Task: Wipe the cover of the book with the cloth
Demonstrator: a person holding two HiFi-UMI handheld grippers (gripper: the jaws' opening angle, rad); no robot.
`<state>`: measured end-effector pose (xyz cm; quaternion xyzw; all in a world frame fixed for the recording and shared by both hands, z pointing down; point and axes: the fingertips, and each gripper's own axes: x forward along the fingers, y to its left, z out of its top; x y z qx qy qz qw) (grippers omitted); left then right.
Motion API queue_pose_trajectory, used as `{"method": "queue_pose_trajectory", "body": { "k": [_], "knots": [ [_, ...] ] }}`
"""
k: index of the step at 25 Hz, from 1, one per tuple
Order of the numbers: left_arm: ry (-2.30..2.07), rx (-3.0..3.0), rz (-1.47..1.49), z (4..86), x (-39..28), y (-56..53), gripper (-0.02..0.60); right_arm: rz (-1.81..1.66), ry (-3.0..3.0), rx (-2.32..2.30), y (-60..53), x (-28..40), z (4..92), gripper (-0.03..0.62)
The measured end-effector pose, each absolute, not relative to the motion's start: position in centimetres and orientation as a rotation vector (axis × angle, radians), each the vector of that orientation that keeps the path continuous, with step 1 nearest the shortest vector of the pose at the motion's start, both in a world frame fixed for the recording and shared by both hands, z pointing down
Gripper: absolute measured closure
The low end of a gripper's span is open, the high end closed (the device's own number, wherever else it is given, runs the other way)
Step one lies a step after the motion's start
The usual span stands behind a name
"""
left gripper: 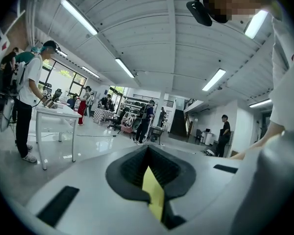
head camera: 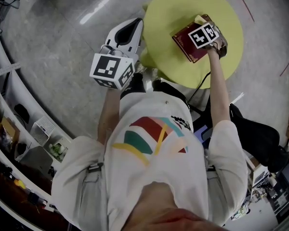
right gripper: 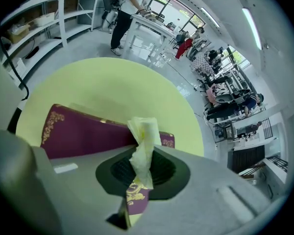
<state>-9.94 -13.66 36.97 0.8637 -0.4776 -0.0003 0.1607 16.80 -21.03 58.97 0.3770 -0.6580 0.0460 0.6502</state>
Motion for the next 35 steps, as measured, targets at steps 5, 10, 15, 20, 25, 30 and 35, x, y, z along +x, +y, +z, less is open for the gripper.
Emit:
{"method": "queue_pose_trajectory", "body": {
  "k": [5, 10, 15, 20, 25, 30, 35],
  "knots": [
    [-1.364, 2.506, -0.058, 34.4, -10.1, -13.9, 0.566, 0.109, -1.531, 0.807, -18.1, 14.4, 59.1, 0.565],
    [-1.367, 2.513, -0.094, 33.6, -10.3, -13.9, 0.566, 0.114, -1.579, 0.738, -15.2, 11.7, 59.0, 0.565],
    [-1.366, 2.509, -0.103, 33.5, -10.5, -13.7, 0.566, 0.089, -1.602, 0.659, -12.4, 9.4, 59.3, 0.565],
    [-1.382, 2.499, -0.125, 33.4, -11.1, -13.9, 0.566, 0.107, -1.631, 0.6, -10.0, 7.6, 59.4, 0.565],
    [-1.392, 2.486, -0.135, 33.5, -11.5, -14.0, 0.566, 0.077, -1.636, 0.543, -8.8, 6.4, 59.5, 0.565],
    [-1.397, 2.476, -0.143, 33.6, -11.5, -14.1, 0.566, 0.095, -1.652, 0.513, -8.1, 5.5, 59.7, 0.565],
    [-1.405, 2.461, -0.16, 33.6, -11.9, -14.1, 0.566, 0.087, -1.649, 0.497, -8.2, 5.5, 59.8, 0.565]
  ]
}}
